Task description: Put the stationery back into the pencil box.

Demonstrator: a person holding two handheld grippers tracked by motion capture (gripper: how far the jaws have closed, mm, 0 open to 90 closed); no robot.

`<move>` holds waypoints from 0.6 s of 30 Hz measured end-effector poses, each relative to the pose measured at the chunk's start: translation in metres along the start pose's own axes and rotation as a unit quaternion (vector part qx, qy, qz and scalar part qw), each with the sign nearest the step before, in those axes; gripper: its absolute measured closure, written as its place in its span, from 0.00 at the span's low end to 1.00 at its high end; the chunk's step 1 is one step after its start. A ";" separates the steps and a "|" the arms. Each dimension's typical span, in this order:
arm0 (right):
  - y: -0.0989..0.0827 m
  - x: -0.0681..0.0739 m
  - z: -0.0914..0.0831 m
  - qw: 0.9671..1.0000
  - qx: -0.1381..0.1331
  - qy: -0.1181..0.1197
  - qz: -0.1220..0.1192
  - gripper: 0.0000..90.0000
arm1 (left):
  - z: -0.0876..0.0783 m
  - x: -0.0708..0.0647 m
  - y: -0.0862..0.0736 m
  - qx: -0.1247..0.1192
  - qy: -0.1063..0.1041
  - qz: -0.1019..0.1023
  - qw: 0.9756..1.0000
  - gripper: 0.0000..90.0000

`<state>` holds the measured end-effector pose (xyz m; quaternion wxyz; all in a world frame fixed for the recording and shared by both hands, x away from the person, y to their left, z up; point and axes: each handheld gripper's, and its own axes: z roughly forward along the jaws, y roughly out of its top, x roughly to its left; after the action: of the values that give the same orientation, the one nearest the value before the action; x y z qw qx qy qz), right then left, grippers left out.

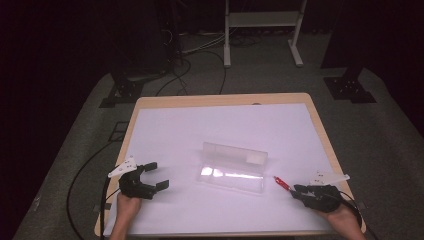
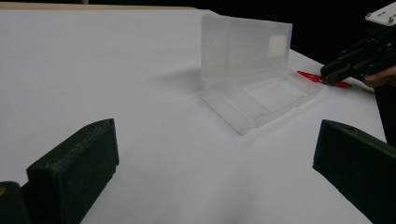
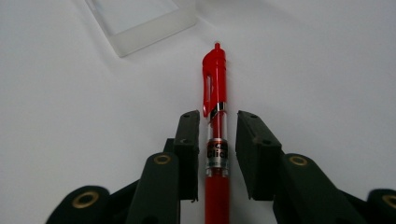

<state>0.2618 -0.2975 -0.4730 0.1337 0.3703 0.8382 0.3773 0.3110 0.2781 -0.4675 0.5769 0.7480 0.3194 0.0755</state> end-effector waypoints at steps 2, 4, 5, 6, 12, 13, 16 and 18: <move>-0.001 0.000 0.000 1.000 0.002 0.000 0.001 0.78 | 0.000 0.000 0.000 0.000 0.000 0.000 1.000 0.00; -0.001 0.000 0.001 1.000 0.003 0.000 -0.001 0.80 | 0.000 0.000 0.000 0.000 0.000 0.000 1.000 0.00; -0.001 0.000 0.001 1.000 0.004 0.000 -0.001 0.81 | 0.000 0.000 0.000 0.000 0.000 0.000 1.000 0.00; -0.001 0.000 0.001 1.000 0.005 0.000 -0.002 0.81 | 0.000 0.000 0.000 0.000 0.000 0.000 1.000 0.00; 0.000 0.000 0.002 1.000 0.008 -0.004 -0.006 0.85 | 0.000 0.000 0.000 0.000 0.000 0.000 1.000 0.00; 0.000 0.000 0.002 1.000 0.008 -0.005 -0.007 0.85 | 0.000 0.000 0.000 0.000 0.000 -0.001 1.000 0.00; 0.000 0.001 0.003 1.000 0.008 -0.006 -0.007 0.86 | 0.000 0.000 0.000 0.000 0.000 0.000 1.000 0.00; 0.000 0.001 0.003 1.000 0.008 -0.006 -0.008 0.86 | 0.000 0.000 0.000 0.000 0.000 0.000 1.000 0.00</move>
<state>0.2622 -0.2955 -0.4748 0.1388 0.3672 0.8432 0.3674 0.3109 0.2781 -0.4675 0.5771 0.7480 0.3190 0.0754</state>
